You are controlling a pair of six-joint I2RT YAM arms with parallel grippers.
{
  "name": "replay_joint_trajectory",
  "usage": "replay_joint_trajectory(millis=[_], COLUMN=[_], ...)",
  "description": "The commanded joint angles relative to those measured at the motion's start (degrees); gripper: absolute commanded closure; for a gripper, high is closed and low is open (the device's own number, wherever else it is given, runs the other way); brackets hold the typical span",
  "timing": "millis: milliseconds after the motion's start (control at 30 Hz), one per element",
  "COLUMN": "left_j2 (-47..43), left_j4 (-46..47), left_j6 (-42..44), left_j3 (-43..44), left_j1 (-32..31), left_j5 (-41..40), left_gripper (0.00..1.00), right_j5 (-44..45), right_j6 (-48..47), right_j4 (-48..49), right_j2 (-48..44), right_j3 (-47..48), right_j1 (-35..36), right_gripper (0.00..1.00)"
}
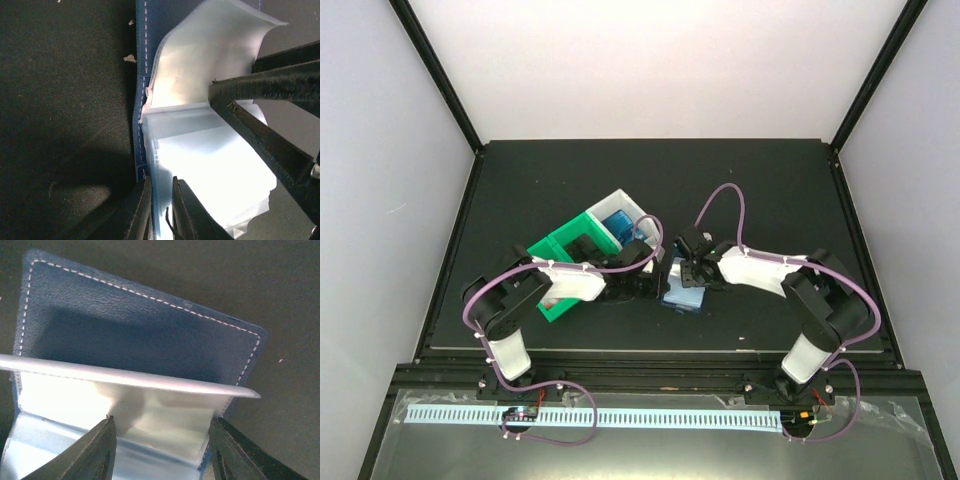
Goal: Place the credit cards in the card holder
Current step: Open the card holder at the center of the board.
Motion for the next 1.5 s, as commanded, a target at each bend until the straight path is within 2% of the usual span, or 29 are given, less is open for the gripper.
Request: replay_joint_trajectory(millis=[0, 100, 233, 433, 633, 767, 900, 1100, 1267, 1467], left_j2=[0.9, 0.4, -0.5, -1.0, -4.4, -8.7, -14.2, -19.3, -18.5, -15.4], left_j4=[-3.2, -3.5, -3.8, -4.4, -5.5, -6.8, -8.8, -8.9, -7.0, -5.2], left_j6=[2.1, 2.6, 3.2, 3.4, 3.3, 2.7, 1.7, 0.3, -0.3, 0.6], left_j3=[-1.3, -1.2, -0.5, 1.5, 1.7, -0.2, -3.5, -8.6, -10.0, -8.8], left_j1=[0.8, 1.0, 1.3, 1.8, 2.1, 2.2, 2.2, 2.1, 2.1, 2.1], left_j5=[-0.2, 0.5, 1.4, 4.0, 5.7, 5.3, 3.3, 5.0, 5.2, 5.2], left_gripper=[0.86, 0.86, 0.86, 0.84, 0.81, 0.76, 0.69, 0.68, 0.72, 0.76], right_j5=[0.7, 1.0, 0.4, -6.9, -19.2, -22.3, -25.1, -26.4, -22.8, -20.6], right_j6=[0.5, 0.1, 1.2, 5.6, 15.9, 25.8, 33.9, 42.5, 43.4, 35.5], right_j4=[0.7, -1.1, -3.3, -5.1, 1.9, 8.3, 14.5, 21.9, 21.3, 14.2], right_j2=[0.7, 3.1, 3.5, -1.0, -9.7, -14.7, -15.7, -16.1, -19.0, -23.3], right_j3=[2.7, 4.2, 1.8, -5.8, -13.3, -17.3, -19.8, -21.9, -22.5, -20.1], right_j1=[-1.2, -1.3, -1.3, -0.1, 0.4, 0.4, 1.6, 5.1, 6.6, 6.8], right_gripper=[0.47, 0.47, 0.49, 0.51, 0.52, 0.51, 0.51, 0.53, 0.54, 0.53])
